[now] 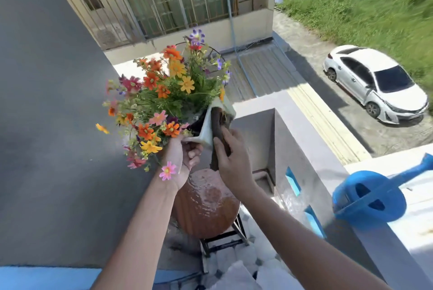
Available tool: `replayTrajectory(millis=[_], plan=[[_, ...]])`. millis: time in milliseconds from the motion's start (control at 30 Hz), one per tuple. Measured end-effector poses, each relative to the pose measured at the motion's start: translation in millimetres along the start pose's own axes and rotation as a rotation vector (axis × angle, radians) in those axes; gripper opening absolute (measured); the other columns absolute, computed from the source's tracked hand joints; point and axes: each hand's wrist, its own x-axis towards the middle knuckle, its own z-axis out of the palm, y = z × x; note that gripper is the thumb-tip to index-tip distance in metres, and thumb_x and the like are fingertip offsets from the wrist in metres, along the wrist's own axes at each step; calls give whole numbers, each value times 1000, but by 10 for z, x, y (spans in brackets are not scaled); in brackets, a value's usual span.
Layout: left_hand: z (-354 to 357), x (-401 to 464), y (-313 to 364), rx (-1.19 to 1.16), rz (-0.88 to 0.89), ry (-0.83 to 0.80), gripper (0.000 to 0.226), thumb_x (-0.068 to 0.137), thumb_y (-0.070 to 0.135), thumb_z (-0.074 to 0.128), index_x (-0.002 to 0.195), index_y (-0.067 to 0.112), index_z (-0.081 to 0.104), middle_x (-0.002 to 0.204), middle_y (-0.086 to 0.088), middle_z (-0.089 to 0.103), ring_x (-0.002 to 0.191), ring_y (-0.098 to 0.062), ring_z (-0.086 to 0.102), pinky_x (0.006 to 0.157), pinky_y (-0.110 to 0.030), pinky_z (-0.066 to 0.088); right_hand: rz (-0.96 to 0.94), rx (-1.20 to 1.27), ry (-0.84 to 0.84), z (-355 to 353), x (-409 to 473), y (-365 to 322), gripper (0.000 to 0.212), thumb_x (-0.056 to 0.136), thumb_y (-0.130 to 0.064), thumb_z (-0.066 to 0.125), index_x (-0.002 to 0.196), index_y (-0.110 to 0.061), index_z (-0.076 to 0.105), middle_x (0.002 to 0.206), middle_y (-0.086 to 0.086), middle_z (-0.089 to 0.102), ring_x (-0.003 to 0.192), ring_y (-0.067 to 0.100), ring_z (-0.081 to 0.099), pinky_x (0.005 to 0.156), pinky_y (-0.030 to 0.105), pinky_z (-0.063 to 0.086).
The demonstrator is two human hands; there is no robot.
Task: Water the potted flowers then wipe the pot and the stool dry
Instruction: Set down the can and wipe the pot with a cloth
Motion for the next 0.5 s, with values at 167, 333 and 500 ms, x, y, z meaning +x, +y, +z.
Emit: replayTrajectory(millis=[167,333,500], plan=[[-261,191,-175,81,18,104,40,101,36,40,86,3,57,64,-14,61,41,-11,44,35,-17,30,108,69,5,39,53,20,27,98,-20,53,118,-13,68,94,8,59,87,20,58,78,37,48],[-263,89,-72,131,-53,-34,45,103,27,32,74,2,53,56,-12,53,32,-6,36,30,-15,23,159,119,105,-132,650,-151,16,101,-15,54,101,-8,68,79,-5,53,67,-3,48,67,24,36],[-256,-71,112,198,-32,-62,49,102,20,28,61,3,50,51,-11,47,29,-6,27,33,-13,15,383,113,21,-482,1089,-326,37,97,-10,50,61,-15,46,53,2,47,45,16,49,45,21,38]])
